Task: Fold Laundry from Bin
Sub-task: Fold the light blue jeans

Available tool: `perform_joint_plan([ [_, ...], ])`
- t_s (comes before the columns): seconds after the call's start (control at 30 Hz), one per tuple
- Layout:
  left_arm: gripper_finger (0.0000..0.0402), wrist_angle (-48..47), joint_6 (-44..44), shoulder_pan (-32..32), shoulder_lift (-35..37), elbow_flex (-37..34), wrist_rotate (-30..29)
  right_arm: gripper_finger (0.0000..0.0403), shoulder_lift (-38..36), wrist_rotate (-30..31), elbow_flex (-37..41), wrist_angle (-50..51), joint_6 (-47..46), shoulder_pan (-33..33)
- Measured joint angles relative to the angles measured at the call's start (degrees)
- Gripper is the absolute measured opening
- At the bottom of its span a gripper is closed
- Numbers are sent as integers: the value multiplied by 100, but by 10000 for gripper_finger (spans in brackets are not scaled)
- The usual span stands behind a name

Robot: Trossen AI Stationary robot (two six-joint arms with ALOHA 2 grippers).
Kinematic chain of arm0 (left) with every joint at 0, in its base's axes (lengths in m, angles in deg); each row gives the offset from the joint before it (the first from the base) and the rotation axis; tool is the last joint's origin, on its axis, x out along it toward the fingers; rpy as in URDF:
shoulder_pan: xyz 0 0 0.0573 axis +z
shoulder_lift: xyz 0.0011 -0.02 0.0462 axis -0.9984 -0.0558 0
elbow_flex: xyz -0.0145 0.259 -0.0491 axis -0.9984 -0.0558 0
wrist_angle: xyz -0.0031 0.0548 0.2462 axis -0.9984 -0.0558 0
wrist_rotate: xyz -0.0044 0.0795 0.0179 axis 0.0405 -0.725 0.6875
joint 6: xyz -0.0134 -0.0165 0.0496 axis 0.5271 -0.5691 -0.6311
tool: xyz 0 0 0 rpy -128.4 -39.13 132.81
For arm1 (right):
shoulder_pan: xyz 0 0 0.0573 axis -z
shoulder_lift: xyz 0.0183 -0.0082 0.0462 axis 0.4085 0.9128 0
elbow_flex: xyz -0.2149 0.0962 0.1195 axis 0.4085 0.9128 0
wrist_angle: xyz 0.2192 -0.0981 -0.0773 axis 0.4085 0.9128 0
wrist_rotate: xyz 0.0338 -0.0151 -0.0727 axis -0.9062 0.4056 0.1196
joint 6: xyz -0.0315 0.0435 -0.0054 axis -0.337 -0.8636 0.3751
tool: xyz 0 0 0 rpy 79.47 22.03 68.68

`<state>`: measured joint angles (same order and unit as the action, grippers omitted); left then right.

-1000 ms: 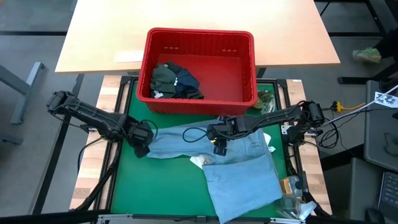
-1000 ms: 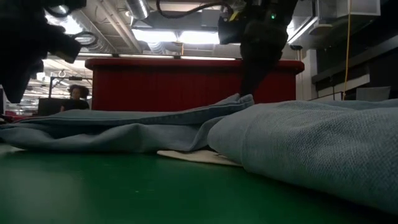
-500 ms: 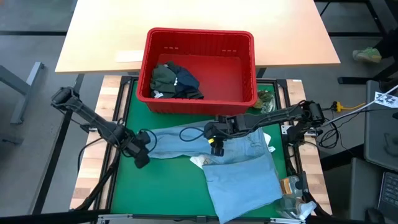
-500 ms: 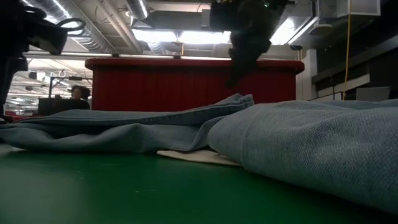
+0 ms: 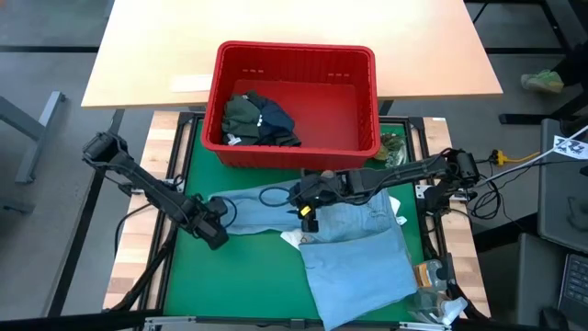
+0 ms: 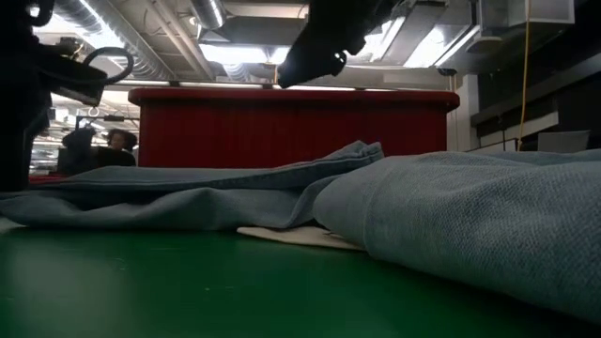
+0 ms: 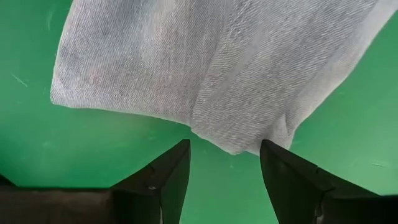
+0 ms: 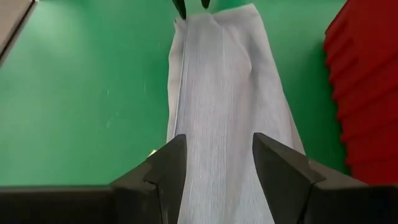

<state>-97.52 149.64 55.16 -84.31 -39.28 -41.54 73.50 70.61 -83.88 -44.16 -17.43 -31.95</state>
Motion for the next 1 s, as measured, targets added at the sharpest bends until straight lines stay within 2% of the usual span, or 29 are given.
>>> perform_joint_plan([
  [0.3, 155, -6, 293, -3, -483, 0, -151, 184, 298, -251, -11, -780, 4, 185],
  [0.7, 12, 61, 293, -4, -474, 0, -212, 184, 1427, -384, -7, -2533, 0, 616],
  [0.87, 4, 101, 293, -4, -475, 0, -208, 184, 1832, -309, -9, -2769, 2, 658],
  [1.0, 2, 120, 293, -5, -474, 0, -199, 184, 2090, 0, -7, -2740, -9, 680],
])
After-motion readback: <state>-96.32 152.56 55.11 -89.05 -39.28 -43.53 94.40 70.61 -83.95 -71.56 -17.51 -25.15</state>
